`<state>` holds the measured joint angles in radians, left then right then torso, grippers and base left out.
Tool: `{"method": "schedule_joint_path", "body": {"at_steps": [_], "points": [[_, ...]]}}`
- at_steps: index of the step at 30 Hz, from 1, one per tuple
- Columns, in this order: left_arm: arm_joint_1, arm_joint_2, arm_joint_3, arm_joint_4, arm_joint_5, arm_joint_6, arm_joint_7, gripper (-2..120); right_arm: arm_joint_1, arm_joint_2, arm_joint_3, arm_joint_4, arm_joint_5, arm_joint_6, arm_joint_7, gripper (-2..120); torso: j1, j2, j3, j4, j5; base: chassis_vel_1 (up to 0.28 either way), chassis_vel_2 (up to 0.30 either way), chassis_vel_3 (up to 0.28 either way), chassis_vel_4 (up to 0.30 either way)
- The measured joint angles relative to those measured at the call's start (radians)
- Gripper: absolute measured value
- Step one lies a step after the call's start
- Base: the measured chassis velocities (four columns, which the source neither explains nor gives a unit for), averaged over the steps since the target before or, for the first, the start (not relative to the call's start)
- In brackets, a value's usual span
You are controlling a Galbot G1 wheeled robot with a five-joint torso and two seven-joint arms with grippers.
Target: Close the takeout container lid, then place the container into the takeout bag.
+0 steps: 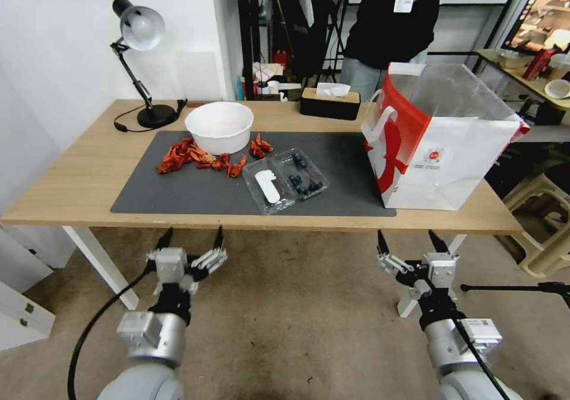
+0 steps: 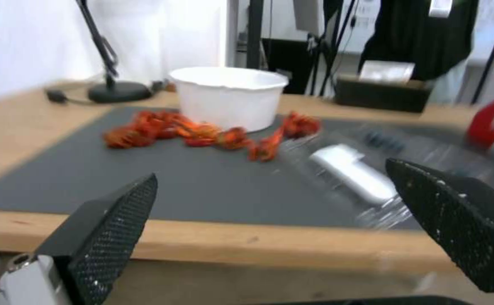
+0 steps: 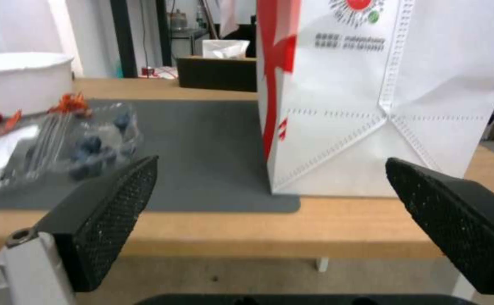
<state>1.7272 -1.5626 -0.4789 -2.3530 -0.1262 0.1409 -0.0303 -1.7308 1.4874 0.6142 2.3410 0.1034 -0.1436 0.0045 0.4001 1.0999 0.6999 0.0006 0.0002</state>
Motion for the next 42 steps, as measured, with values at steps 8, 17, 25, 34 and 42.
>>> {"method": "schedule_joint_path", "body": {"at_steps": [8,17,25,34,42], "points": [[-0.04,-0.033,0.049,-0.029,-0.088,0.067,-0.023,100,0.105,-0.038,0.079,0.032,0.164,-0.18,0.011,100,0.0,0.0,0.0,-0.0003,0.0002,0.0,0.0,0.0,0.0],[-0.049,-0.009,0.035,0.022,-0.085,-0.004,-0.016,100,0.122,-0.085,0.048,-0.007,0.194,-0.139,0.029,100,0.0,0.0,0.0,-0.0006,-0.0002,0.0,0.0,0.0,0.0],[-0.069,0.018,0.033,0.053,-0.089,-0.013,-0.006,100,0.157,-0.159,-0.021,-0.028,0.216,-0.138,0.068,100,0.0,0.0,0.0,-0.0011,-0.0004,0.0,0.0,0.0,0.0],[-0.067,0.012,0.018,0.062,-0.09,-0.021,-0.005,100,0.3,-0.291,-0.125,-0.127,0.318,-0.184,0.126,100,0.0,0.0,0.0,-0.0004,0.0,0.0,0.0,0.0,0.0],[-0.068,0.002,0.002,0.069,-0.09,-0.023,-0.007,100,0.486,-0.339,-0.242,-0.237,0.431,-0.2,0.183,100,0.0,0.0,0.0,-0.0005,-0.0002,0.0,0.0,0.0,0.0]]}}
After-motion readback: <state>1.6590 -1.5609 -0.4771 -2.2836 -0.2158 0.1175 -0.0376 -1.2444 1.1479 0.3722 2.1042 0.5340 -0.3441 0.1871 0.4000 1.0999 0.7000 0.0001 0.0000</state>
